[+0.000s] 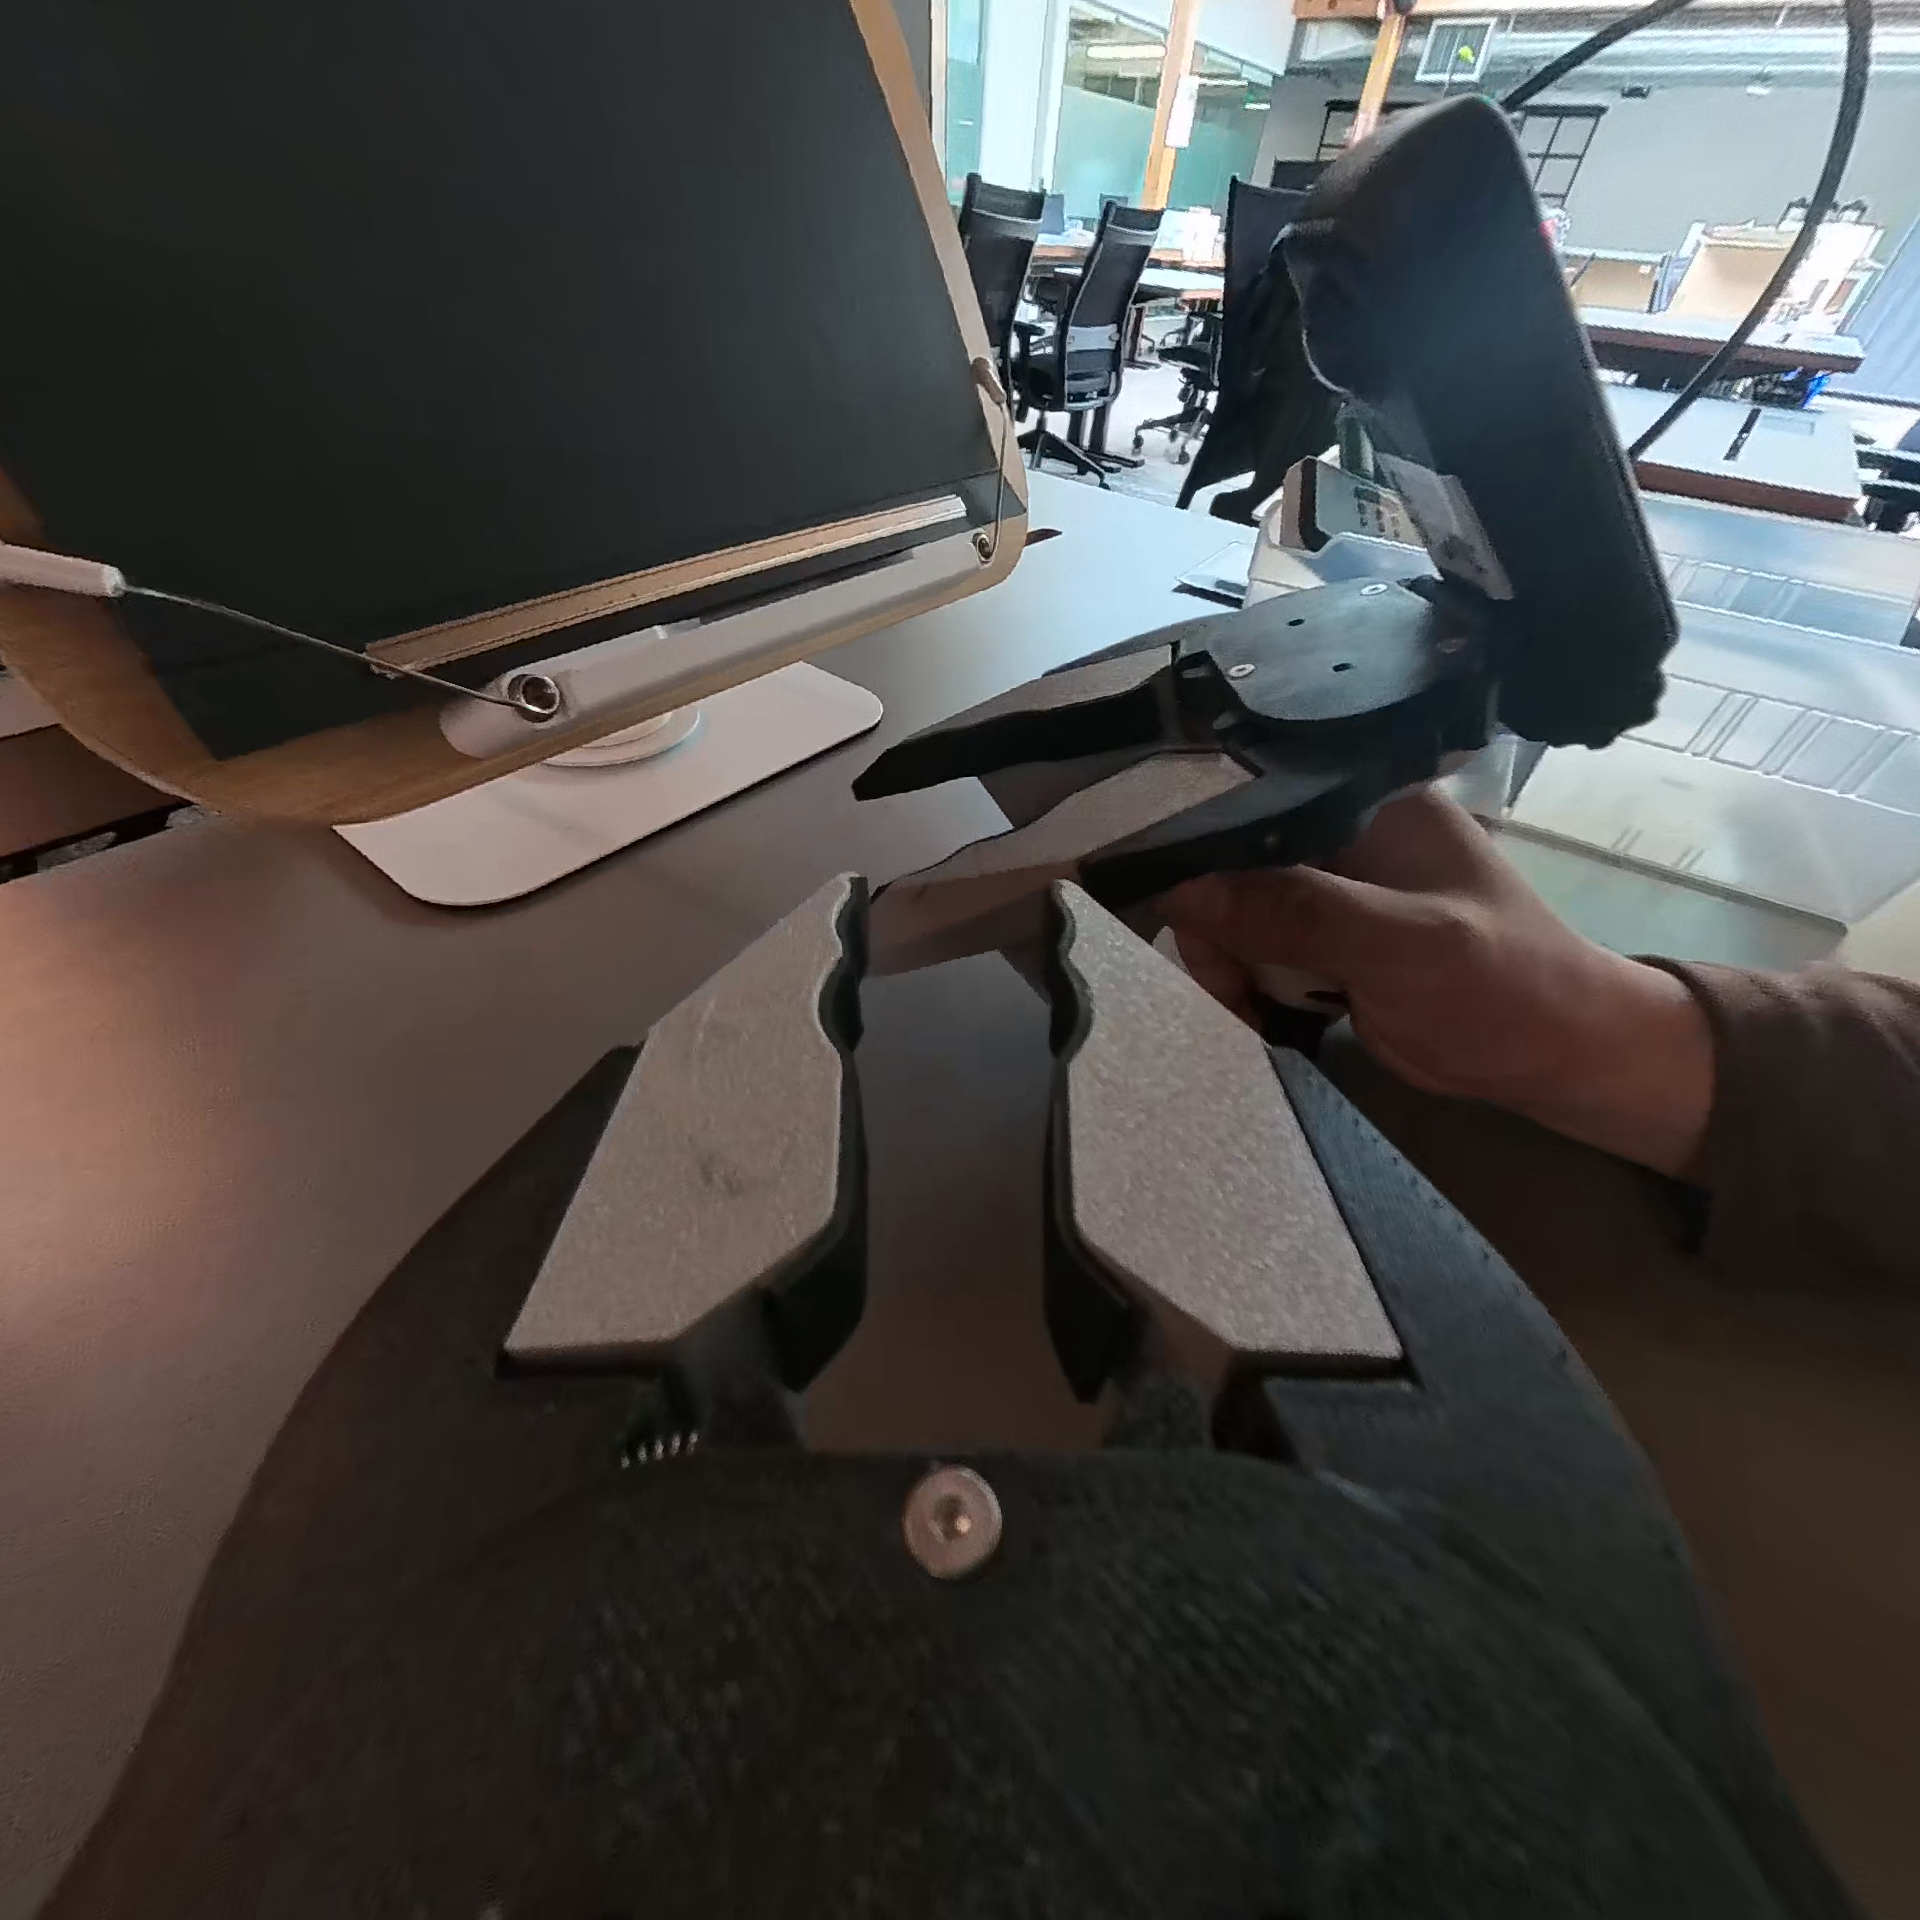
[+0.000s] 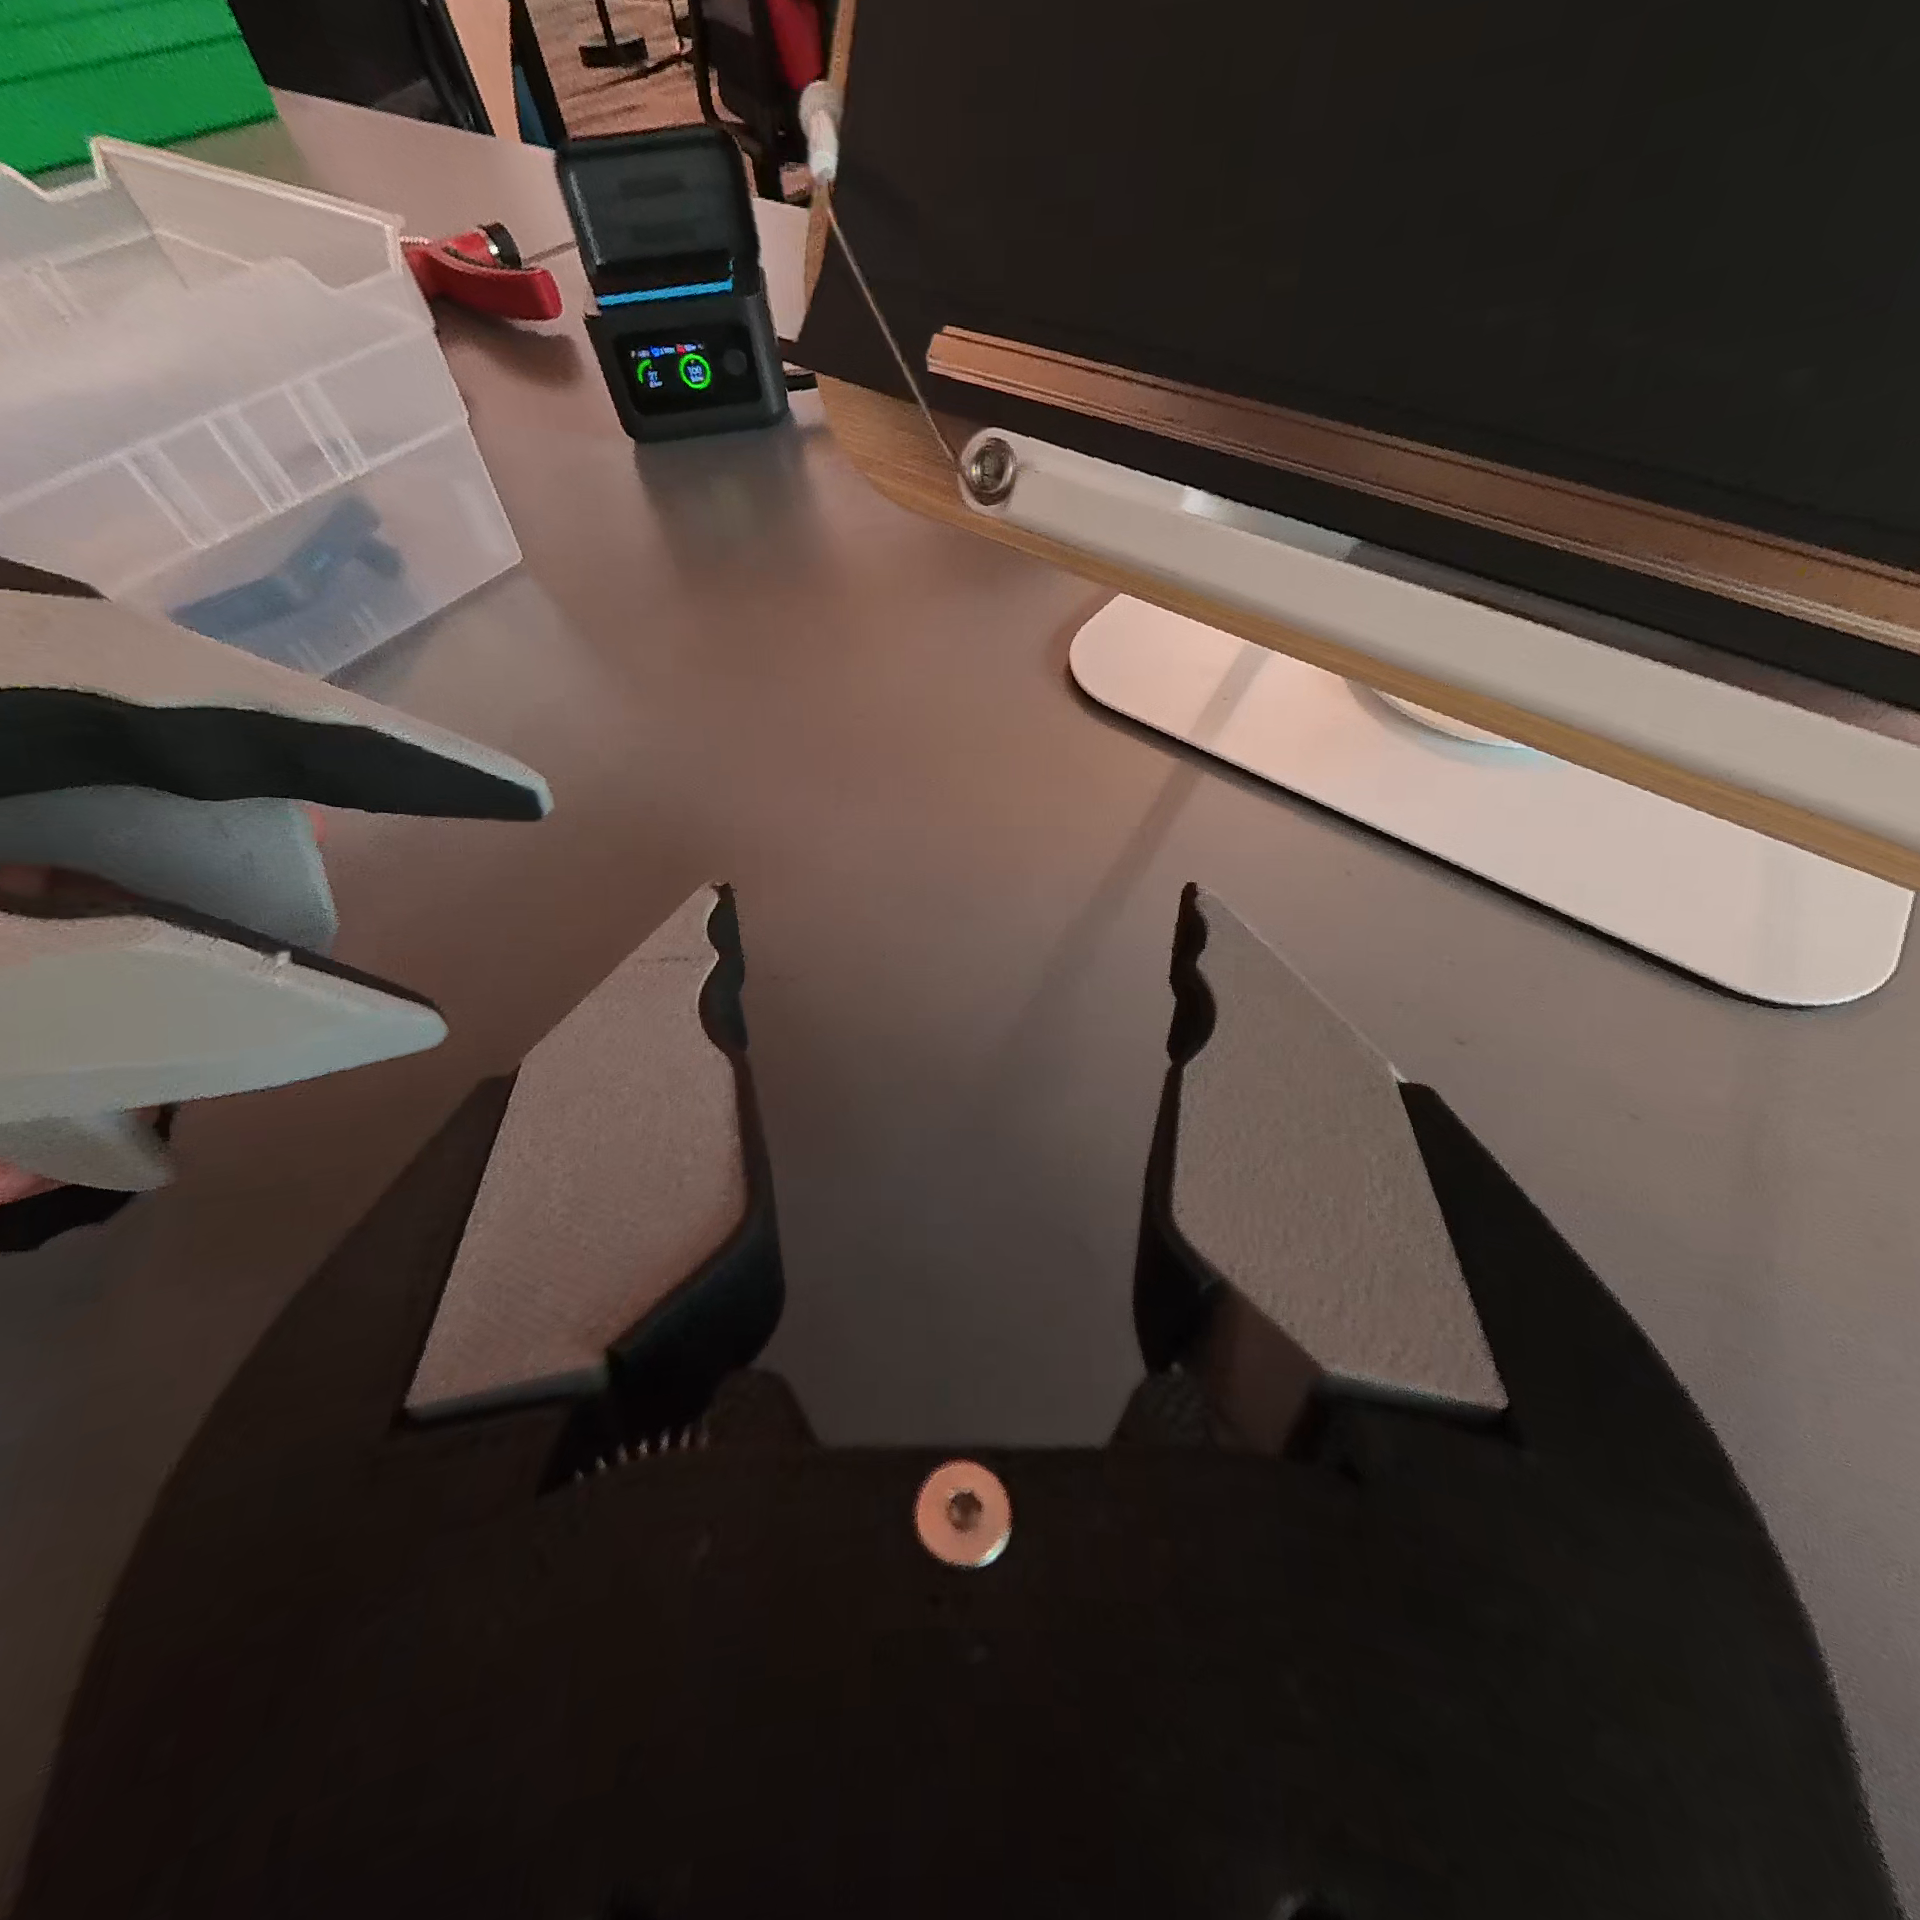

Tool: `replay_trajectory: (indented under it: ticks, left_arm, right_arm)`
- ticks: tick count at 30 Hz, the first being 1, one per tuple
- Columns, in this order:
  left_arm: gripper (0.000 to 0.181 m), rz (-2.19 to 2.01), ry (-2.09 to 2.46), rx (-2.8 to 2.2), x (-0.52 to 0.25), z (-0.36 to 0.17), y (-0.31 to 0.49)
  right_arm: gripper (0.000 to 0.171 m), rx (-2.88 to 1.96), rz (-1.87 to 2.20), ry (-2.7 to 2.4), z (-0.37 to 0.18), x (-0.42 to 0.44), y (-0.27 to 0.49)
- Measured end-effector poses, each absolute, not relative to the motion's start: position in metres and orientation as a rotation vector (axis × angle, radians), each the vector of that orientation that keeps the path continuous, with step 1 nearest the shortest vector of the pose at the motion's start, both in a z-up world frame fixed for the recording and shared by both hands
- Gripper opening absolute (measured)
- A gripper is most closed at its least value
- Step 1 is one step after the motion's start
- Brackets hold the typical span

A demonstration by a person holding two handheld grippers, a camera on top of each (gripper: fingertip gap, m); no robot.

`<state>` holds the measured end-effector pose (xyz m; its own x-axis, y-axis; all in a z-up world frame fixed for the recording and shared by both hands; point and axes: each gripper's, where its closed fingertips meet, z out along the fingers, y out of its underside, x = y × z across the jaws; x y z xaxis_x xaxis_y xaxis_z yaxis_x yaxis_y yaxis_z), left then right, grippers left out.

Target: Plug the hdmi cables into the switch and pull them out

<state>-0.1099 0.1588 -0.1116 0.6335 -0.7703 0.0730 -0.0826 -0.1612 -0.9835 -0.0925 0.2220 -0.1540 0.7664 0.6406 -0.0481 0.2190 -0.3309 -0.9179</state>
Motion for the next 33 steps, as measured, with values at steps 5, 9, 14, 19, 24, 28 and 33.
replay_trajectory:
  ticks: [5,9,14,19,24,28,33]
  left_arm:
    - [0.032,-0.665,0.736,-1.594,-0.111,-0.107,0.157]
    - [0.032,-0.651,0.729,-1.575,-0.111,-0.106,0.157]
    - [0.035,-0.55,0.746,-1.612,-0.115,-0.118,0.156]
    - [0.037,-0.576,0.703,-1.649,-0.121,-0.112,0.131]
    - [0.042,-0.605,0.69,-1.687,-0.136,-0.075,0.11]
    - [0.05,-0.526,0.69,-1.791,-0.176,-0.033,0.111]
    - [0.062,-0.295,0.586,-1.947,-0.276,0.0,0.158]
  right_arm:
    - [0.078,-1.893,0.497,-0.683,-0.154,-0.096,0.219]
    - [0.077,-1.902,0.512,-0.685,-0.155,-0.097,0.219]
    - [0.071,-1.917,0.547,-0.672,-0.156,-0.096,0.22]
    - [0.073,-1.911,0.545,-0.686,-0.156,-0.098,0.218]
    - [0.075,-1.916,0.567,-0.675,-0.156,-0.097,0.219]
    - [0.075,-1.929,0.607,-0.651,-0.156,-0.096,0.22]
    - [0.075,-1.939,0.627,-0.645,-0.157,-0.097,0.221]
